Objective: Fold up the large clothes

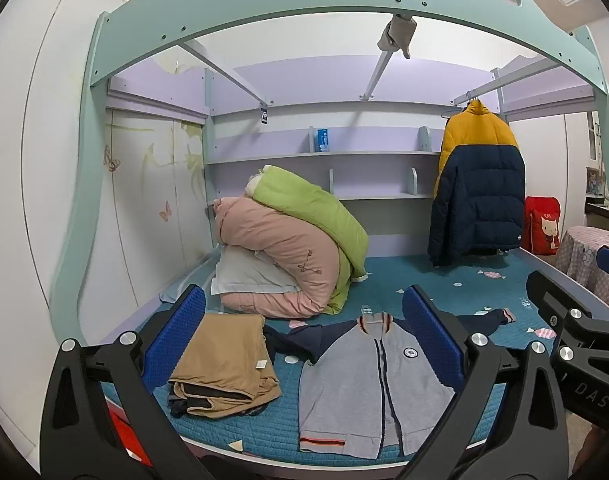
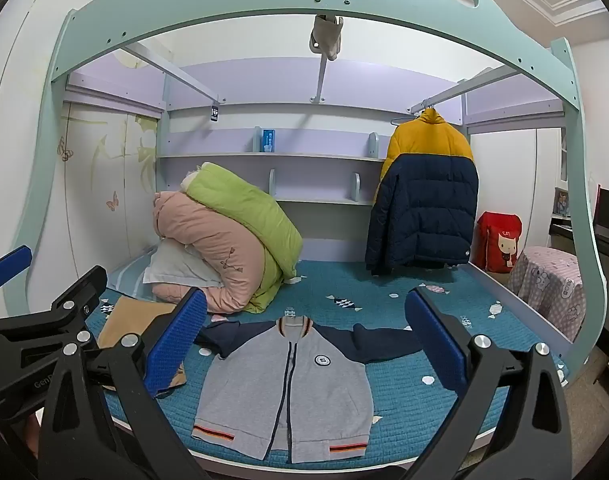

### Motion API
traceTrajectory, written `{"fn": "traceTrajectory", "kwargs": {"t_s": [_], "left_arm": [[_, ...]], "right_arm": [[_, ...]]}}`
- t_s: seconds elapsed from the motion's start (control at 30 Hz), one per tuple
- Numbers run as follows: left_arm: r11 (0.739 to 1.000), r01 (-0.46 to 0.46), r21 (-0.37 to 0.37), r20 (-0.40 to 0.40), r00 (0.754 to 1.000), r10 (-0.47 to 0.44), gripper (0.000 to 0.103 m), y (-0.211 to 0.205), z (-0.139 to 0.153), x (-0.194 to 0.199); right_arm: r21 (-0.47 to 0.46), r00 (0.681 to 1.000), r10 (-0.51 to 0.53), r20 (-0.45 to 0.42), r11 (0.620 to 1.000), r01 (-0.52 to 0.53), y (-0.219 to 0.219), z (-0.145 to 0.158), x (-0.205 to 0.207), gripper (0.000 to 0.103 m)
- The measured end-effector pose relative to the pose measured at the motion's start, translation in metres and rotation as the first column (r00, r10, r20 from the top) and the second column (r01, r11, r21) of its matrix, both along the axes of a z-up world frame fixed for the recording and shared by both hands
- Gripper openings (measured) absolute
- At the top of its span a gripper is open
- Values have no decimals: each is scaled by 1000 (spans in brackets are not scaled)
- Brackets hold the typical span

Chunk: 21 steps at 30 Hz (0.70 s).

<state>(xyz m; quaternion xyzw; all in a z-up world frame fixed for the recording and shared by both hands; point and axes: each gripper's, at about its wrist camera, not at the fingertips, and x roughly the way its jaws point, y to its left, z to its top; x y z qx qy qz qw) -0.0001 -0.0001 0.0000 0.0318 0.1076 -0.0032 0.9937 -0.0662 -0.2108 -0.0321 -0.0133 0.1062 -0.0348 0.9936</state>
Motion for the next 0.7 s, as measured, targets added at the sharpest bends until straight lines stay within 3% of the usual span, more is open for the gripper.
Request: {"fn": "traceTrajectory", "kwargs": {"t_s": [0.7], "left_arm": [[1000,-12,12,13,1000,11,99,-6,1,-6]], "right_arm": [[4,1000,0,3,1000,0,-2,0,-1,96]]}}
